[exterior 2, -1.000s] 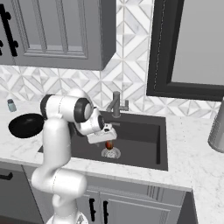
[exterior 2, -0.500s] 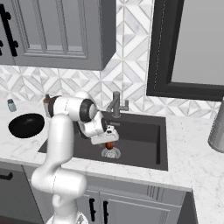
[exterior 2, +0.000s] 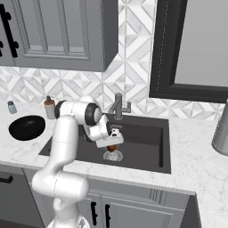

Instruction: Pick the bell pepper from the sink and place it in the bowl. Then pick the bowl and place it in the microwave. Then close the microwave door and press the start button.

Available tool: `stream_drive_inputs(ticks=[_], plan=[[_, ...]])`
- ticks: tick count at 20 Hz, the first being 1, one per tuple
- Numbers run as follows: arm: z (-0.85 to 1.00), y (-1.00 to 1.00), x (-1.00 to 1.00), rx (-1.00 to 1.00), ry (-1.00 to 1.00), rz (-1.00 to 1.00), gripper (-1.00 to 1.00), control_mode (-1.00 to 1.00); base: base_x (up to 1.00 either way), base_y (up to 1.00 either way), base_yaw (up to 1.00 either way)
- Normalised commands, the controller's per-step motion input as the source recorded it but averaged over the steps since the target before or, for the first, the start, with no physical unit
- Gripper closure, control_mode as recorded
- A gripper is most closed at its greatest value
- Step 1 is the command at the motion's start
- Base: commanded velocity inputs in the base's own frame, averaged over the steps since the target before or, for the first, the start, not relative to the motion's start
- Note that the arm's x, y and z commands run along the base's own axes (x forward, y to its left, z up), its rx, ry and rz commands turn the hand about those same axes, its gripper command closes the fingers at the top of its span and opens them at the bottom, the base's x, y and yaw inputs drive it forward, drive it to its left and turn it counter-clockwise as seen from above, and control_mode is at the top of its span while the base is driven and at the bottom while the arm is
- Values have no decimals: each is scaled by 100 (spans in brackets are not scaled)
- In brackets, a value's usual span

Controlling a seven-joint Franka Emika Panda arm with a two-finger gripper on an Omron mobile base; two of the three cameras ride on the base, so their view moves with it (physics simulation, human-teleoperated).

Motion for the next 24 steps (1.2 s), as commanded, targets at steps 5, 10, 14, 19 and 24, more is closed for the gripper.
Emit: stream_drive_inputs(ticks=[5,10,14,19,24], plan=[[-44,0,-10,0,0,1,100,-100,0,0,0],[-31,2,-48,0,-5,1,100,-100,0,0,0],[5,24,-63,-2,-9,0,100,-100,0,0,0],[74,53,-49,-5,-12,-4,100,-100,0,0,0],[100,37,-16,-1,-4,-8,100,-100,0,0,0]])
